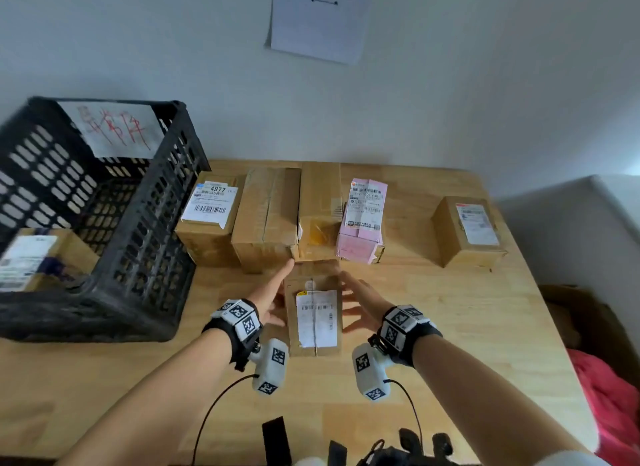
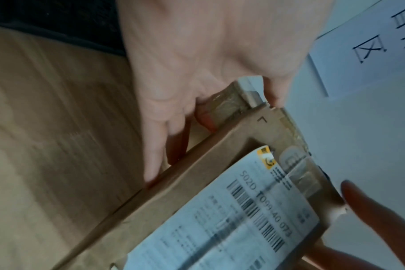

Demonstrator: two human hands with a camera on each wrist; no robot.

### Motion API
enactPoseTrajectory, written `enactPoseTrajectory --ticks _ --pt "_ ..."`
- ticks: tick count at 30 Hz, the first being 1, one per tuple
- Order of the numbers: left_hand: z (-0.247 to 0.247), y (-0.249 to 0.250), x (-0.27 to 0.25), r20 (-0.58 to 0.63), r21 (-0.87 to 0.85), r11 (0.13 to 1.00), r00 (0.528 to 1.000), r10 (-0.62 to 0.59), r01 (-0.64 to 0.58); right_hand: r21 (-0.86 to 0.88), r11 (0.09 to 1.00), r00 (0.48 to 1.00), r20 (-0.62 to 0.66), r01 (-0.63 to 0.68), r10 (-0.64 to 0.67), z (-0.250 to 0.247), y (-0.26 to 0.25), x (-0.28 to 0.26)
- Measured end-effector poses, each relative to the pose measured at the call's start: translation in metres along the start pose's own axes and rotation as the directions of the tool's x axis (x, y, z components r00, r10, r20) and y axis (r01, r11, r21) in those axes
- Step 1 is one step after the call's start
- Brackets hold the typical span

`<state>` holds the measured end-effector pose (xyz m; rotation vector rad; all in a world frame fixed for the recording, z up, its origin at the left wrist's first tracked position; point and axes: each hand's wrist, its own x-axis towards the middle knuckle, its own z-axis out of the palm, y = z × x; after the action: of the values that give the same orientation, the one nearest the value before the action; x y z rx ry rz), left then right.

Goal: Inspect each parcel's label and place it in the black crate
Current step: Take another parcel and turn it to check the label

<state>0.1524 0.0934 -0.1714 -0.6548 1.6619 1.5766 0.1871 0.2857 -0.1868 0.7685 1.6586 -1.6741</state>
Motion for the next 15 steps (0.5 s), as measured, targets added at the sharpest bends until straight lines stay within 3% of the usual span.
enactPoseTrajectory --ticks 4,7,11,15 --pt "0.003 0.001 -0.011 -0.009 0.018 0.997 0.997 0.077 -0.077 0.004 0.999 0.998 -0.019 0.052 -0.052 0.007 -0.018 -0.021" --pt "0.005 0.001 -0.013 -0.035 0.048 0.993 0.994 0.105 -0.103 -0.102 0.994 0.999 -0.025 0.041 -0.044 0.01 -0.024 -0.027" --pt "0.009 0.002 -0.014 0.008 0.163 0.982 0.996 0.093 -0.093 -0.272 0.962 0.999 -0.041 0.005 -0.016 0.012 -0.019 -0.024" --pt "0.01 0.0 -0.019 0.03 0.172 0.983 0.997 0.064 -0.068 -0.315 0.949 0.999 -0.026 0.018 -0.028 0.014 -0.018 -0.027"
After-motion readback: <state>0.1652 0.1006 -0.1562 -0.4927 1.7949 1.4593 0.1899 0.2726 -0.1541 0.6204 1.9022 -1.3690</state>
